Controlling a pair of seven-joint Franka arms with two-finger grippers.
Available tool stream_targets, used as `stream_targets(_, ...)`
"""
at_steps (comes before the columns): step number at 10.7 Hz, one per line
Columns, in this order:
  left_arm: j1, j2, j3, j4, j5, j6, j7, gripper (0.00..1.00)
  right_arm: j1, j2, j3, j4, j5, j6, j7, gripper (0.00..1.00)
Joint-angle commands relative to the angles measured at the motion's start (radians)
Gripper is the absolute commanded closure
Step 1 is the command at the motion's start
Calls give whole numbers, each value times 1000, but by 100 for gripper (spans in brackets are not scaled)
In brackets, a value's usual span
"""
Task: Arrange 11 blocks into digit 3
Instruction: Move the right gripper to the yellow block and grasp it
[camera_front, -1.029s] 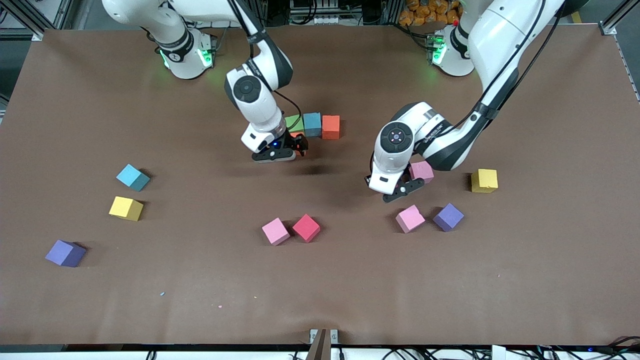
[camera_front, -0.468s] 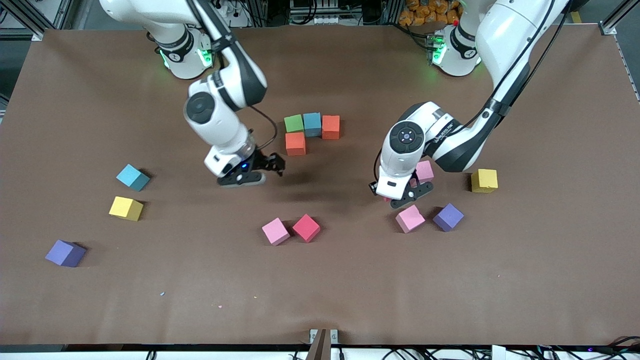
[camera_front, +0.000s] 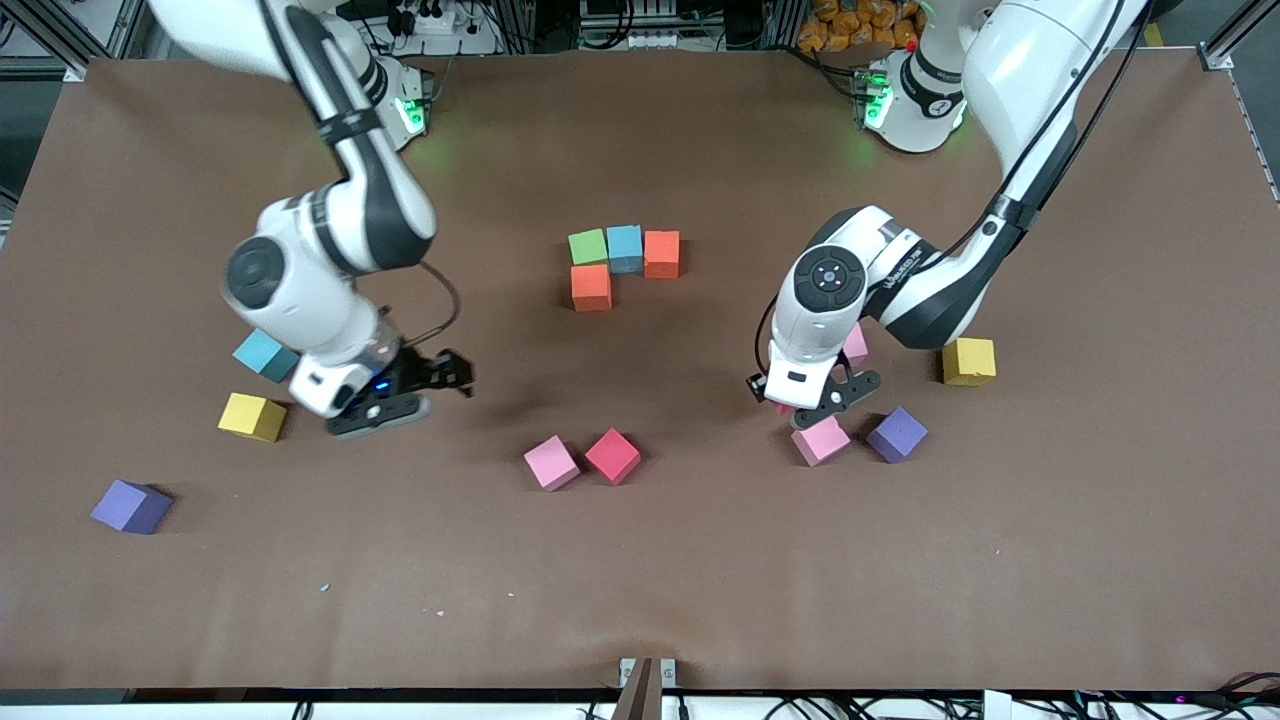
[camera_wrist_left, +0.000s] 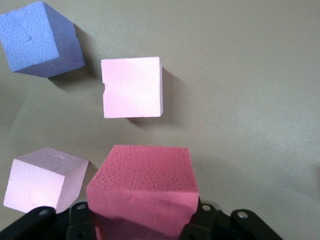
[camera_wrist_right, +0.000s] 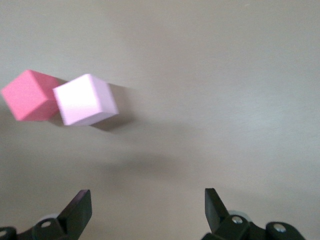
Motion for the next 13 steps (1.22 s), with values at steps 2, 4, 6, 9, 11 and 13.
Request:
stream_targets(2,31,-19,-9,38,-21,-59,39,100,-130,30,15,28,-20,-18,-235,0)
stream_targets(4,42,-19,-9,68,-55,-79,73,100,-220,42,15,30,-20,-41,-386,0)
stream_targets(6,47,-17,-9,78,-75,-79,74,100,-289,56,15,33,-21,-39,-532,0)
stream_targets(9,45,-10,-4,86,-115,-79,74,100,-417,102,15,68,-20,-39,-595,0)
stream_targets(11,61,-6,-3,86,-138,-79,76,100,-443,137,-20,73,-16,-44,-572,0)
stream_targets(13,70,-5,-3,86,-153,-77,76,100,-394,158,-95,67,-18,-114,-377,0)
